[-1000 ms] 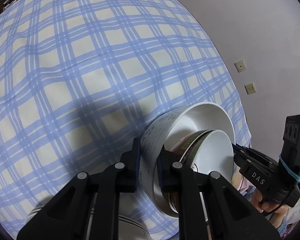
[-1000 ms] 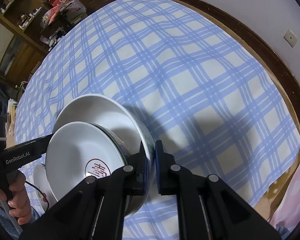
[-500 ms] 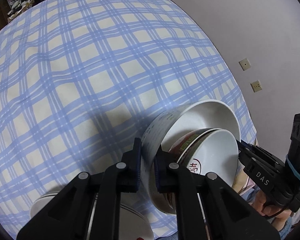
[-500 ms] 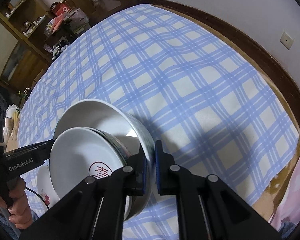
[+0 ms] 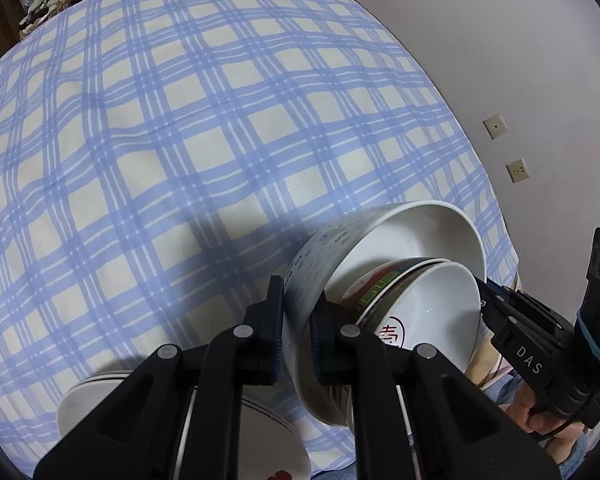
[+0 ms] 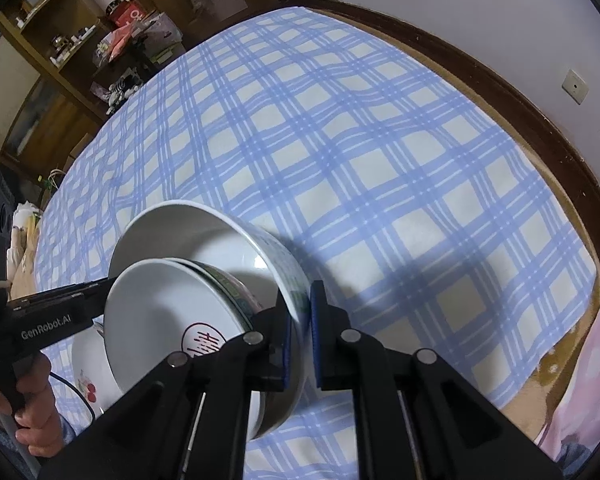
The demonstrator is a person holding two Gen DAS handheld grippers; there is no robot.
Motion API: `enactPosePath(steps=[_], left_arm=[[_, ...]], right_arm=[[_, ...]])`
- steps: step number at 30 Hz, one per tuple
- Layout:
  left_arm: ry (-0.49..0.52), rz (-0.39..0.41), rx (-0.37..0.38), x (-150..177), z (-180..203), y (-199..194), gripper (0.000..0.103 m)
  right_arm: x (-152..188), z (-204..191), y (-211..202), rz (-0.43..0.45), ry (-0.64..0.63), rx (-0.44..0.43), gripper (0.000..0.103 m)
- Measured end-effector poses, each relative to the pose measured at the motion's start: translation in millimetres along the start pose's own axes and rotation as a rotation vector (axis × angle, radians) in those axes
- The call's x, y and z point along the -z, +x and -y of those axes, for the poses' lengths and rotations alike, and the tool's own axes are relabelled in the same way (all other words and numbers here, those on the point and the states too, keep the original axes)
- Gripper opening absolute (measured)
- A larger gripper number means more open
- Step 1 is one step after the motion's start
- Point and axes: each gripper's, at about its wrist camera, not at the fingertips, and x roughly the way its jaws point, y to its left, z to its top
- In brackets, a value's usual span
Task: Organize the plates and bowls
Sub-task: 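Lift the nested bowl stack with both grippers and carry it toward the cherry plates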
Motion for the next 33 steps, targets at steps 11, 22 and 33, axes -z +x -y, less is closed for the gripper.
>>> enactPosePath(steps=[11,22,33], left_arm=[[-0.064,0.048,0.060,2.6,-14.1,5.4,0.013],[-0.046,-0.003,0.031,3.1,-11.9,5.3,0.013],[-0.053,0.017,0.016,9.6,-6.3,-10.1,0.011]], right_arm=[[-0.4,3.9,6.2,0.003,0.001,-0.024,0.013],[-5.9,-2.3,11.8,-0.058,-0.023,0.002,0.011],[-2.3,-3.5,-5.5,0.004,0.003,-0.010,0.011]])
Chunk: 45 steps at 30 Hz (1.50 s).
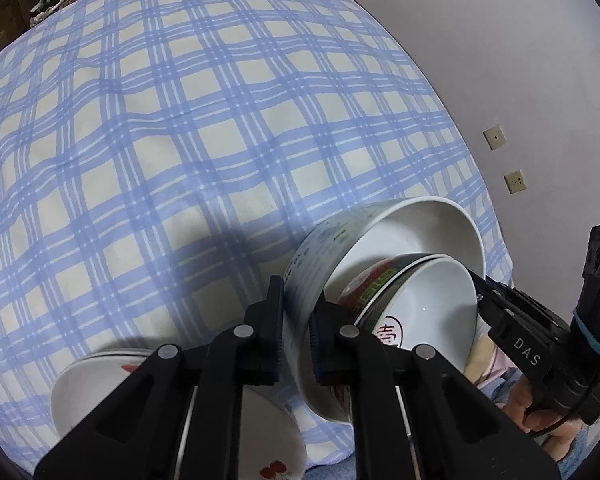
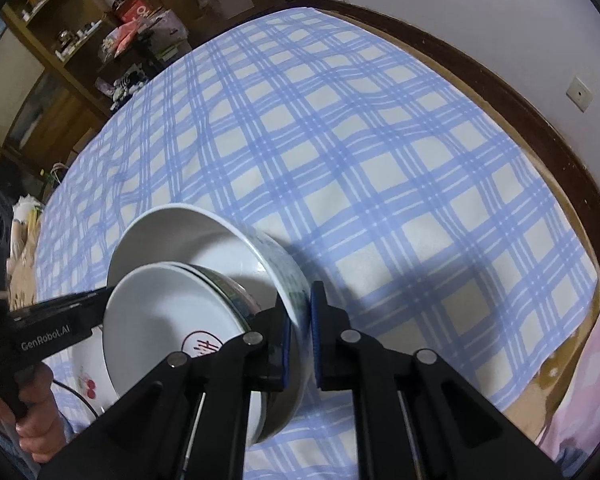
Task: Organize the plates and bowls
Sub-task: 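Lift the nested bowl stack with both grippers and carry it toward the cherry plates, then lower the bowl stack onto the cherry plates and open both grippers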
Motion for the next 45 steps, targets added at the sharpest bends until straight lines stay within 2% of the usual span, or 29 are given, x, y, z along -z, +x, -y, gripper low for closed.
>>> enactPosePath(steps=[7,14,23,28,34,45], left_arm=[[-0.012,0.017,0.000,1.8,5.0,-19.8,0.013],[-0.033,0.029,0.005,12.1,4.6,-48.7,0.013],[-0.087,0.078,-0.049,47.6,-17.1,-101.5,0.013],[-0.108,0.113,-0.106,66.0,-34.2,-120.4,0.013],[-0.170,0.100,-0.123,91.5,-66.5,-126.1,0.013],[-0.239,0.091,-0.161,114.0,-105.7,-108.2,0.013]], right_arm=[[3.4,-3.9,-15.8,0.003,0.018,-0.016,0.011],[7.2,-22.4,-45.3,0.026,-0.022,-0.006,0.011],[30.8,-62.9,-70.5,0.023,-0.073,-0.061,0.012],[44.3,-88.0,-68.8,0.018,-0.105,-0.086,0.011],[63.9,-119.9,-59.6,0.003,-0.164,-0.089,0.012],[84.2,-145.2,-19.7,-0.075,-0.187,-0.092,0.012]])
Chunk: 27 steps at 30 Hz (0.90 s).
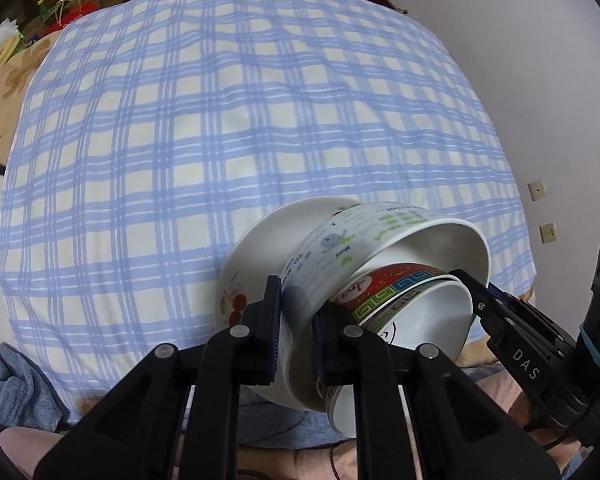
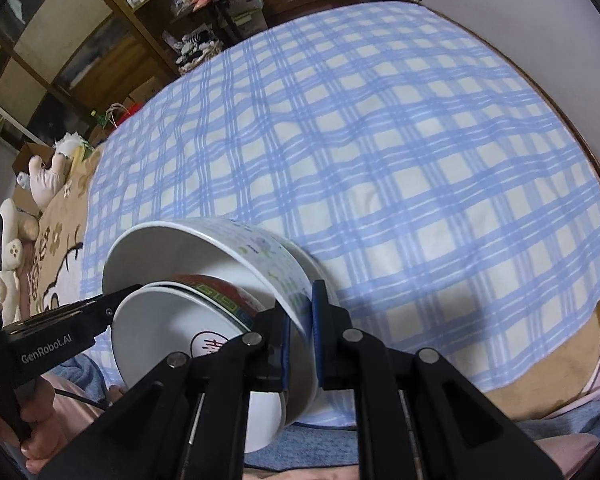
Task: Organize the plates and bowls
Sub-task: 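Lower the bowl stack onto the cherry plates and open both grippers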
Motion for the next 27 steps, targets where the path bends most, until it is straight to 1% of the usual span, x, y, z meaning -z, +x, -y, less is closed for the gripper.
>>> enactPosePath(steps=[2,4,6,9,12,19,21,22,25,27], left_arm=[[-0.006,0.002,-0.013,0.8,-2.9,8.6,0.012],[-0.016,0.004,-0.001,-1.9,-6.9,10.9,0.011],[-0.019,0.002,0.006,-4.6,-10.7,13.3,0.011],[-0.037,-0.003,0.022,-7.3,-15.0,18.7,0.011],[-0.046,-0.005,0.047,-9.1,-19.0,21.5,0.011],[-0.059,-0.028,0.070,-9.6,-24.6,28.1,0.011],[-0.041,-0.029,0.057,-8.3,-22.6,28.3,0.010],[-0.015,-0.020,0.040,-7.0,-19.6,26.7,0.011],[0.071,0.049,-0.040,-2.4,-5.1,15.8,0.011],[0.094,0.069,-0.064,-0.8,-0.9,10.8,0.011]], right_arm=[[1.4,-2.1,7.0,-0.004,-0.014,0.014,0.012],[0.1,-3.3,9.5,0.002,-0.026,0.020,0.012],[-3.5,-0.2,12.3,0.003,-0.008,0.002,0.012],[-5.9,1.8,19.1,0.002,0.000,0.004,0.012],[-7.6,5.1,21.7,0.005,0.006,-0.013,0.012],[-6.1,1.6,26.1,-0.015,-0.042,-0.011,0.011],[-3.0,2.5,28.0,-0.020,-0.039,-0.023,0.011],[-1.4,2.9,28.6,-0.020,-0.036,-0.031,0.011],[1.8,-1.2,27.1,-0.018,-0.061,-0.043,0.011],[3.3,-7.7,19.4,0.011,-0.091,-0.037,0.011]])
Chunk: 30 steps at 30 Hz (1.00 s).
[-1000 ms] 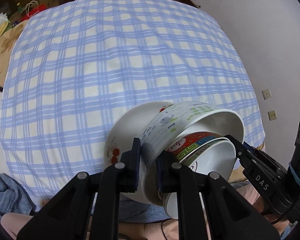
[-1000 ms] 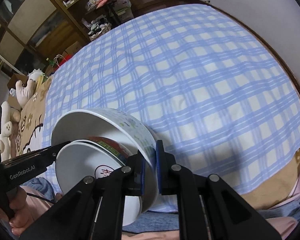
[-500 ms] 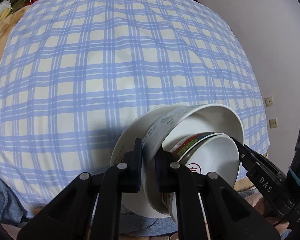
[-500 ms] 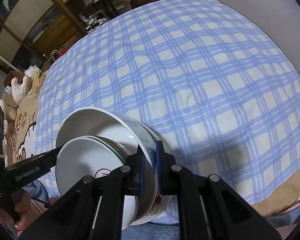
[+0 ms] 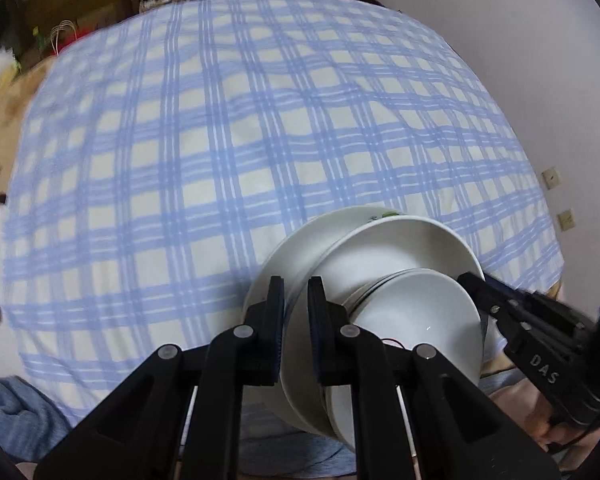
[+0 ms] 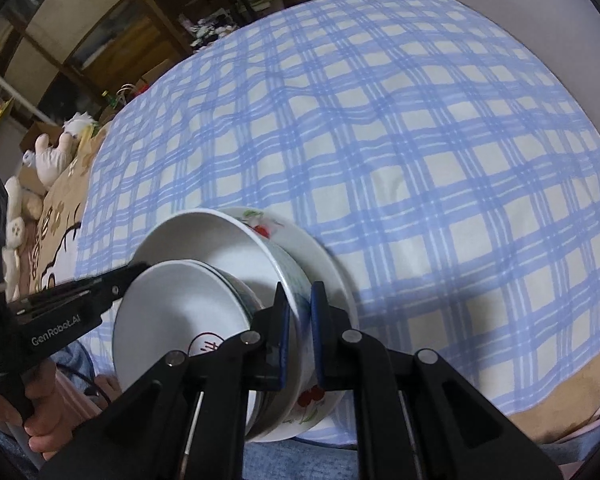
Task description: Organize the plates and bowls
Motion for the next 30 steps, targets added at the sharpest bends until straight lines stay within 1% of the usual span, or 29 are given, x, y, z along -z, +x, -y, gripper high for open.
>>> enactPosePath(steps=[2,6,9,10,13,15,16,17,18,20,21,22,24,25,26,27,28,30], left_arm=[[0.003,0.030,-0.018,0.7,0.2,-7.4,0.013],[-0.014,0.121,-0.074,1.2,-7.3,-32.3,0.013],[-0.030,0.183,-0.087,3.2,-13.0,-54.5,0.014],[-0.032,0.204,-0.091,5.0,-13.4,-61.8,0.016],[-0.021,0.284,-0.109,13.4,-12.7,-87.6,0.018],[-0.007,0.340,-0.121,21.3,-10.6,-105.8,0.025],[-0.002,0.368,-0.122,26.2,-10.0,-115.4,0.033],[0.002,0.391,-0.122,31.3,-10.2,-123.5,0.039],[0.007,0.419,-0.127,37.0,-9.4,-132.6,0.043],[0.020,0.470,-0.138,47.9,-7.9,-148.1,0.063],[0.033,0.502,-0.145,55.3,-7.4,-157.1,0.066],[0.049,0.534,-0.154,62.8,-5.5,-164.8,0.070],[0.073,0.578,-0.172,75.1,-0.9,-175.1,0.078],[0.081,0.602,-0.174,81.7,1.2,-179.6,0.086],[0.086,0.625,-0.170,87.8,2.6,-183.3,0.092],[0.086,0.655,-0.158,94.5,4.1,-186.7,0.094],[0.081,0.688,-0.151,101.1,5.9,-189.4,0.096],[0.082,0.748,-0.154,111.6,9.9,-191.8,0.097]], right_arm=[[-0.9,-4.1,-10.8,0.039,-0.015,0.014,0.011],[-8.6,-9.9,-41.4,0.128,-0.052,0.072,0.011],[-9.8,-12.7,-63.9,0.179,-0.079,0.089,0.012],[-8.6,-13.4,-71.5,0.196,-0.084,0.092,0.013],[-3.0,-13.3,-91.2,0.249,-0.083,0.086,0.027],[3.9,-13.8,-106.3,0.295,-0.090,0.073,0.039],[7.1,-14.8,-113.5,0.316,-0.100,0.069,0.041],[11.0,-16.1,-122.5,0.340,-0.113,0.072,0.045],[14.3,-17.1,-129.5,0.361,-0.122,0.074,0.051],[22.1,-19.1,-143.9,0.406,-0.137,0.076,0.058],[25.7,-19.6,-150.2,0.426,-0.141,0.074,0.062],[28.6,-21.0,-154.8,0.442,-0.146,0.073,0.064],[36.5,-23.3,-165.3,0.481,-0.162,0.075,0.074],[40.2,-25.0,-168.8,0.498,-0.176,0.080,0.077],[45.3,-27.3,-172.9,0.521,-0.197,0.094,0.082],[51.0,-30.4,-176.2,0.548,-0.222,0.116,0.085],[56.0,-33.1,-177.9,0.568,-0.237,0.132,0.087],[65.9,-36.4,-180.4,0.603,-0.251,0.148,0.091]])
